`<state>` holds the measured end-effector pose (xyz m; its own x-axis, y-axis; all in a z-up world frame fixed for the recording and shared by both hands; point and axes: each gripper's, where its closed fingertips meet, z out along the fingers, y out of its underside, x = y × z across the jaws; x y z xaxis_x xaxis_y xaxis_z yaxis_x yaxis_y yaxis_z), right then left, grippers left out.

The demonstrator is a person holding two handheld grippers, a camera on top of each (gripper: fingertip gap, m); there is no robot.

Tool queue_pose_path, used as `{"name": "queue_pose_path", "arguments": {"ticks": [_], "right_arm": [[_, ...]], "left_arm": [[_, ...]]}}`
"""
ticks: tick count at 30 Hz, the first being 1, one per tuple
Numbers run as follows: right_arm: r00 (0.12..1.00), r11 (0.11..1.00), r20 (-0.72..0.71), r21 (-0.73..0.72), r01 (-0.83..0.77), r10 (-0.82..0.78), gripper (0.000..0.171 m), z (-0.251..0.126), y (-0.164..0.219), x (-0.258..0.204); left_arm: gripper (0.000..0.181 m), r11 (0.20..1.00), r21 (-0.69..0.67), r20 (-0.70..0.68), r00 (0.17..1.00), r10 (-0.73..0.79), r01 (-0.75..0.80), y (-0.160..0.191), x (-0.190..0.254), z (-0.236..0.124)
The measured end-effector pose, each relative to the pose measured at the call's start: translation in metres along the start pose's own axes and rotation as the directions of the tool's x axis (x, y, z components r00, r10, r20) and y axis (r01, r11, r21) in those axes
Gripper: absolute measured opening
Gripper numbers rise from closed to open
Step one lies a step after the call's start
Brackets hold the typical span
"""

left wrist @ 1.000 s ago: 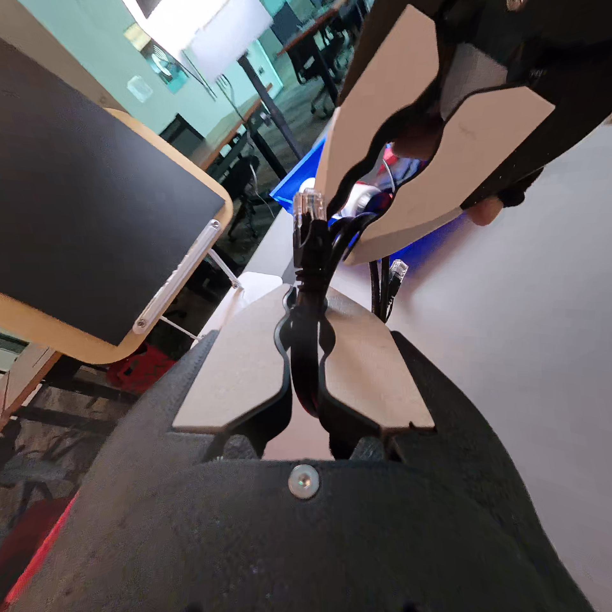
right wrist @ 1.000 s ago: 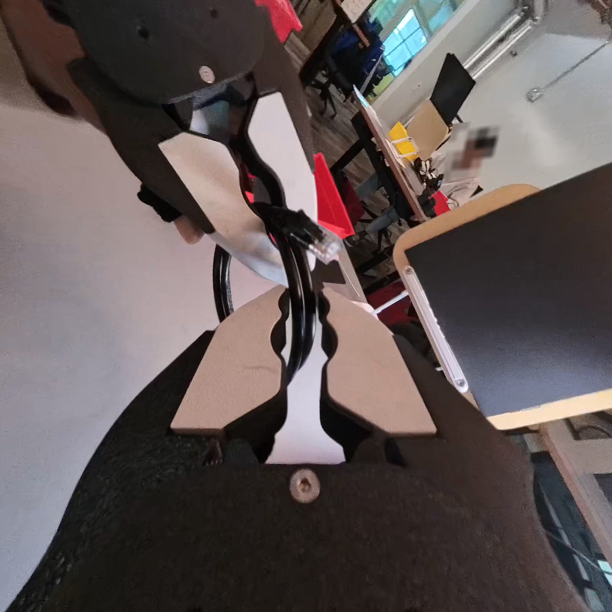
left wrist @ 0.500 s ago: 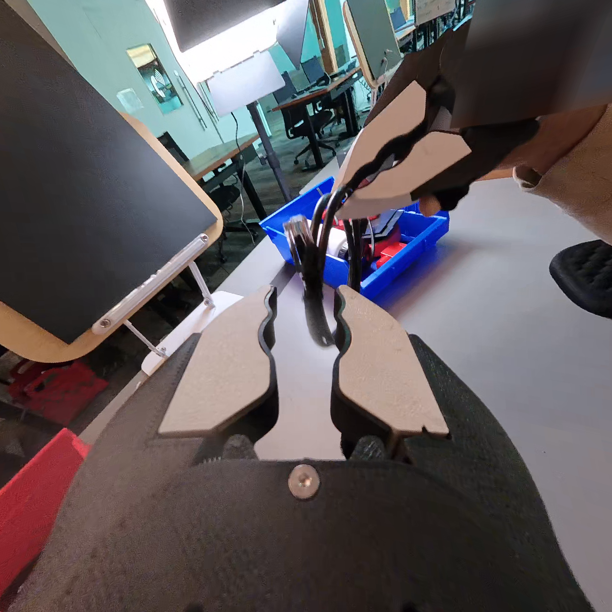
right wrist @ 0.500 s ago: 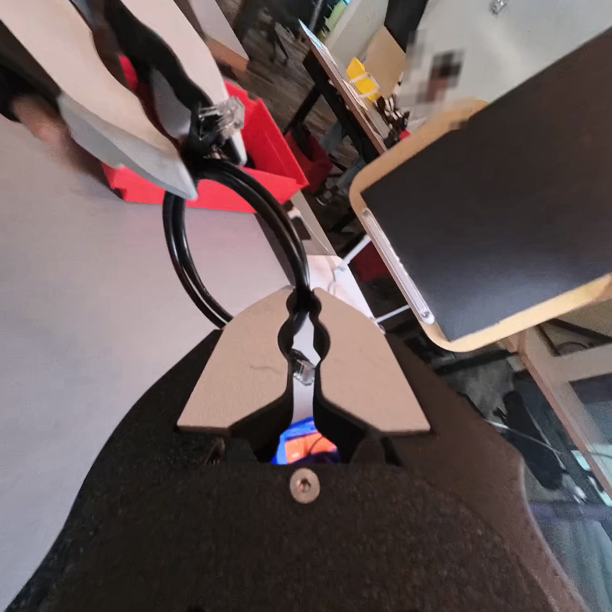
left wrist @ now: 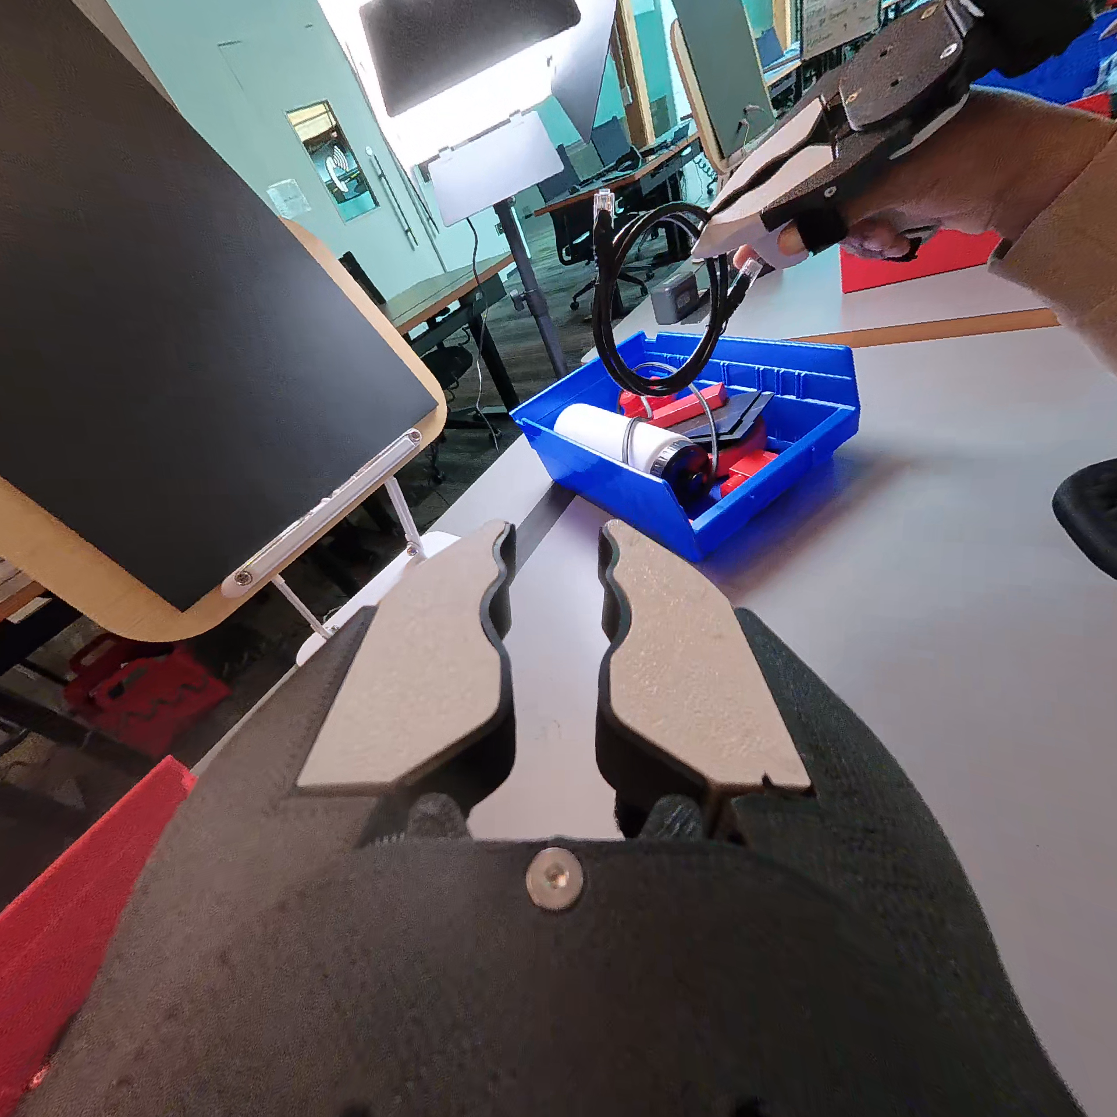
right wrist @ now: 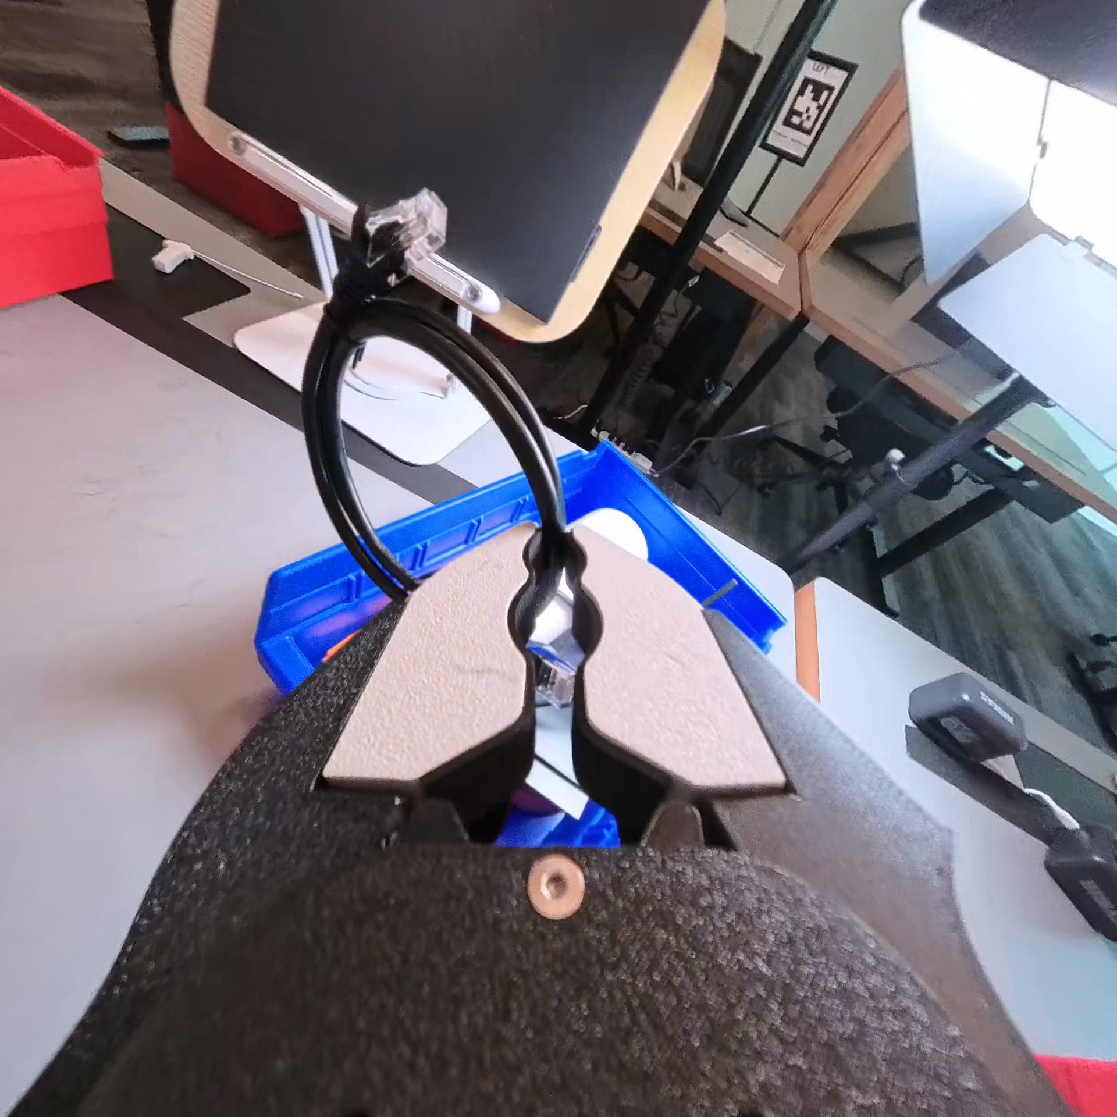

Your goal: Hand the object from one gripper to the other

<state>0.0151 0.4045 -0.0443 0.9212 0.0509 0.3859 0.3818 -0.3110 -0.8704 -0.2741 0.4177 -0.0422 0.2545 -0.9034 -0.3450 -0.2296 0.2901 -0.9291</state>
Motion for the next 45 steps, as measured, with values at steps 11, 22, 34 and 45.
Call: {"name": "queue_pose_path", "arguments": {"ticks": [11, 22, 34, 45], "right_arm": [[0.999, 0.959, -0.017, -0.278, -0.053, 0.051, 0.006, 0.016, 0.067, 0.014], [0.985, 0.994, -0.139, -0.026, -0.103, 0.098, 0.03, 0.023, 0.039, 0.038], [0.977, 0.936, 0.214, 0.345, -0.065, -0.011, 0.02, 0.023, -0.06, -0.098], [0.916, 0.953, 0.316, 0.248, 0.172, -0.248, 0.001, 0.058, -0.026, -0.18]], "left_arm": [[0.025, 0.999, -0.032, -0.013, 1.0, 0.028, -0.028, 0.007, 0.006, 0.006], [0.021, 1.0, -0.023, 0.061, 0.998, 0.008, -0.006, 0.008, -0.015, -0.002], [0.017, 0.974, -0.058, 0.485, 0.859, -0.166, 0.221, 0.048, -0.144, -0.095], [0.019, 0.778, -0.415, 0.488, 0.837, -0.248, 0.472, 0.174, -0.197, -0.085]]}}
